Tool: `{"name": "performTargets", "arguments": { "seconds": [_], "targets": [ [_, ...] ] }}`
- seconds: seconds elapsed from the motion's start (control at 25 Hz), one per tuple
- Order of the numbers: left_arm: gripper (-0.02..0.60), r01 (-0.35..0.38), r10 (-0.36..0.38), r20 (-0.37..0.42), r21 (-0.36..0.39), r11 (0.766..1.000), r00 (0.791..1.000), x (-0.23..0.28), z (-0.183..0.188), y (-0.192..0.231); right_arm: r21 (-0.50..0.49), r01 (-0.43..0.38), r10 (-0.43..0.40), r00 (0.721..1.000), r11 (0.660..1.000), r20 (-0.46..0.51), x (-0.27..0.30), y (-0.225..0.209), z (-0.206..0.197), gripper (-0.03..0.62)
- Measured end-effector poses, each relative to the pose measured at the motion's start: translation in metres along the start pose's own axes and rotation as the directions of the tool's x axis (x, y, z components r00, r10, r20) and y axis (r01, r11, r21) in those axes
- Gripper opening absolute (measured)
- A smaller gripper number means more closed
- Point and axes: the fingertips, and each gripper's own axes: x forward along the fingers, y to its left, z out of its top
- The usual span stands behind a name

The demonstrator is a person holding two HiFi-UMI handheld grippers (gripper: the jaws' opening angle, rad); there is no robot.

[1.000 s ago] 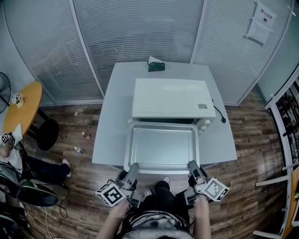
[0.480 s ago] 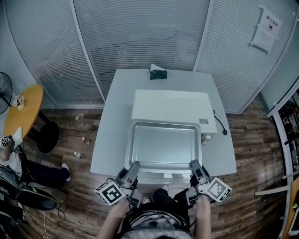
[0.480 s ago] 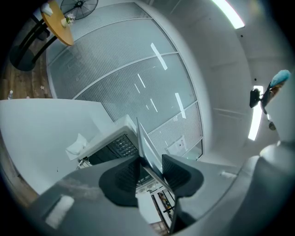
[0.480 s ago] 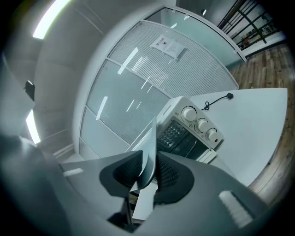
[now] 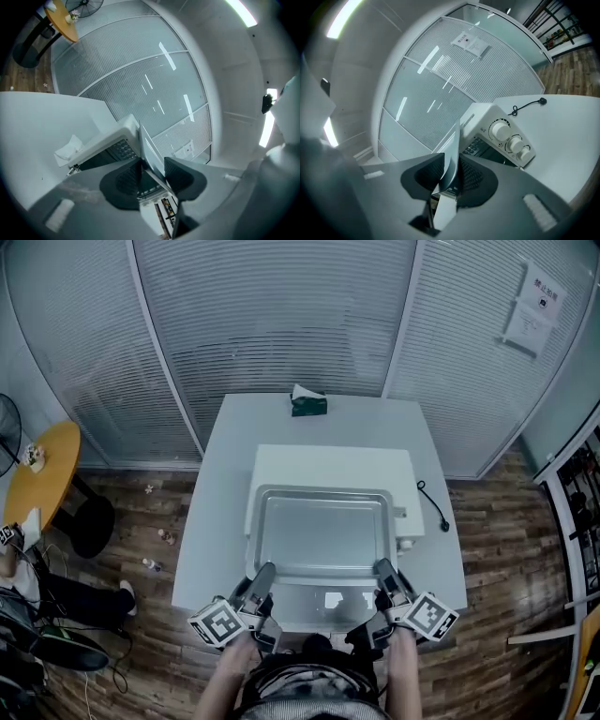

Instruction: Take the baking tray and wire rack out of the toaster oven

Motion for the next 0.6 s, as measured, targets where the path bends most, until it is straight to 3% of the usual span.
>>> {"name": "performTargets", "arguments": {
  "seconds": [0.12,0.24,0.4,0.48,0.56,0.6],
  "targets": [
    [0.147,-0.001,0.001,0.011,-0.002,1.0,1.0,0.013,0.004,0.0,0.041,0.056,-0.056,0.998,0.998,-0.008,0.007,-0.011,0.005,0.084],
    [0.147,0.016,-0.017,0.031,0.023,1.0,0.999,0.026,0.013,-0.007,-0.025,0.014,-0.015,1.0,1.0,-0.009,0.02,-0.008,0.017,0.084],
    [0.149,0.011,-0.012,0.055,0.001,1.0,0.998,0.033,0.013,-0.002,-0.064,-0.006,0.006,1.0,0.998,0.001,0.029,-0.006,0.024,0.09],
    [0.159,0.004,-0.008,0.088,0.043,0.999,0.996,0.036,0.017,-0.007,-0.127,-0.027,0.028,1.0,0.992,0.007,0.03,-0.001,0.028,0.104],
    [0.235,-0.021,0.006,0.115,0.134,0.991,0.993,0.037,0.022,-0.009,-0.193,-0.029,0.032,0.999,0.981,0.01,0.028,0.001,0.031,0.118],
    [0.264,-0.035,0.012,0.125,0.183,0.982,0.992,0.037,0.024,-0.008,-0.23,-0.024,0.028,1.0,0.973,0.014,0.027,0.001,0.032,0.178]
  ]
}}
